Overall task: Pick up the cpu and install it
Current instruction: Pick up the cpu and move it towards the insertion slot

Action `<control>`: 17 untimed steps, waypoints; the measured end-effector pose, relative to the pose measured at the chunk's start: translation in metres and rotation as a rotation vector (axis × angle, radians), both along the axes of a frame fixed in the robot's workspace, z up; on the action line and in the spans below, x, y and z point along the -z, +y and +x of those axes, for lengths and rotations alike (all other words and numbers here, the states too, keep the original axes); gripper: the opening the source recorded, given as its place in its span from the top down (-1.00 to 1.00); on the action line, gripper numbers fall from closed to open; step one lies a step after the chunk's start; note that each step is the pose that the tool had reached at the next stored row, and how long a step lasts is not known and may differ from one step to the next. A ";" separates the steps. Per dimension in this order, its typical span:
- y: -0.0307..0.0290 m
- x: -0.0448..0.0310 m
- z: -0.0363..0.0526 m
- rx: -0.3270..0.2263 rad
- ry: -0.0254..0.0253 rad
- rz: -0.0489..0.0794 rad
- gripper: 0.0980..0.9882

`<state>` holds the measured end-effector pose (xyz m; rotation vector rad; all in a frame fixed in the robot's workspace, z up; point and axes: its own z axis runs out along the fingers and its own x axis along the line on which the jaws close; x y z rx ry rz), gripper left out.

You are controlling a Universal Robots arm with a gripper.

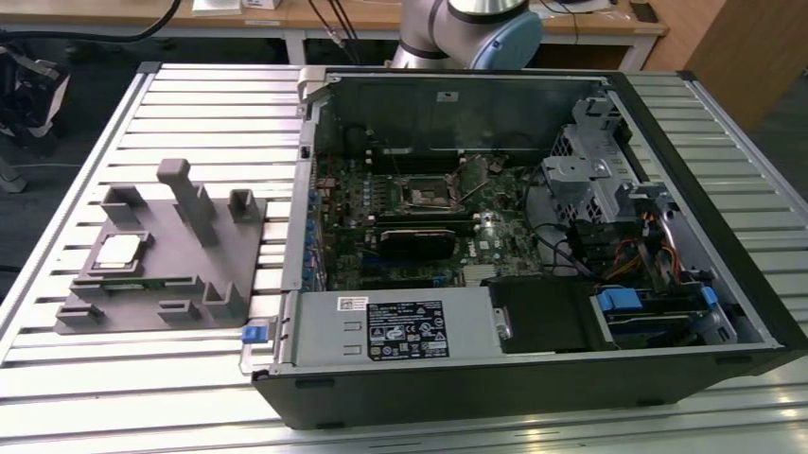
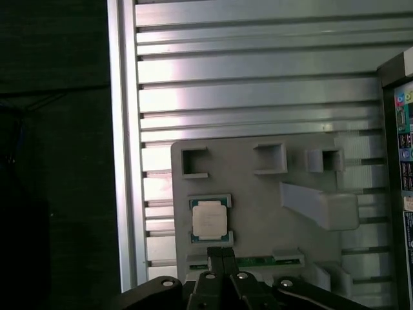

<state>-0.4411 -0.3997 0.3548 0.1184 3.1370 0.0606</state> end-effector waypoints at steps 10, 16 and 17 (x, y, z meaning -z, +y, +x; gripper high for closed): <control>-0.0041 0.0104 0.0000 0.000 0.0021 -0.001 0.96; -0.0066 0.0211 -0.0001 -0.005 0.0036 -0.001 0.67; -0.0070 0.0231 -0.0003 -0.009 0.0037 -0.001 0.53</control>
